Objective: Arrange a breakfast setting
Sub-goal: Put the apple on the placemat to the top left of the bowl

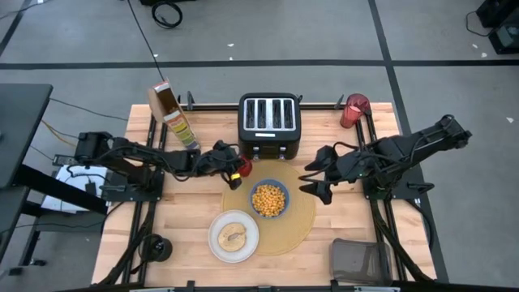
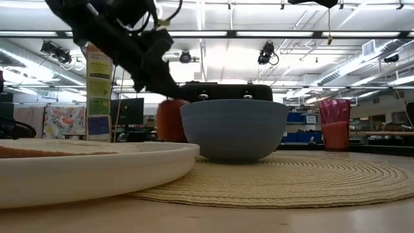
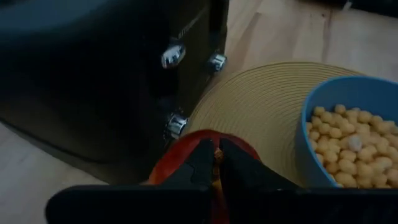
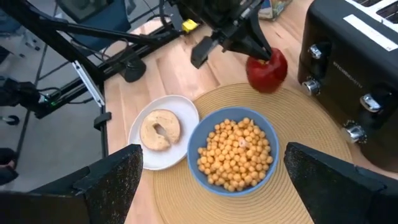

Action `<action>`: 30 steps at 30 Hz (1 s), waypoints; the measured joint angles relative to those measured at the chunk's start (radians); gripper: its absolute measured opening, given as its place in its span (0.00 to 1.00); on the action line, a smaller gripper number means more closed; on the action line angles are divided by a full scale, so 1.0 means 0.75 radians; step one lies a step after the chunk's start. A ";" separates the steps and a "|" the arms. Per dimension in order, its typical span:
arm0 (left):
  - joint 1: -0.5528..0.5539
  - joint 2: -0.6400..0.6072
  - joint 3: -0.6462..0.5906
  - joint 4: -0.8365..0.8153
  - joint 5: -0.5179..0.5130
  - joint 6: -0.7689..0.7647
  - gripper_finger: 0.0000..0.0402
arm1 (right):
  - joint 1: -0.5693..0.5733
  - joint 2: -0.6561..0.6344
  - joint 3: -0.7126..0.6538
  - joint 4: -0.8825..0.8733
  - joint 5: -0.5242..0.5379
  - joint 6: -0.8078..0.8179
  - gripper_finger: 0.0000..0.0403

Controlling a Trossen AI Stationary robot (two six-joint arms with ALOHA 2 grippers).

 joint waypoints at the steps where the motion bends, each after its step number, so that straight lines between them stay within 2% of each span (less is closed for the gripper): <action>1: 0.004 0.003 -0.009 0.011 0.007 -0.005 0.06 | 0.000 0.006 0.000 -0.003 0.000 0.006 0.97; 13: -0.001 0.118 -0.011 0.080 0.077 -0.006 0.06 | 0.000 0.064 0.000 0.029 -0.010 0.003 0.97; 21: -0.022 0.130 -0.010 0.080 0.075 0.002 0.06 | -0.001 0.068 0.000 0.049 -0.019 -0.024 0.97; 30: -0.019 0.125 -0.010 0.074 0.076 0.043 0.19 | 0.000 0.068 0.000 0.049 -0.035 -0.028 0.97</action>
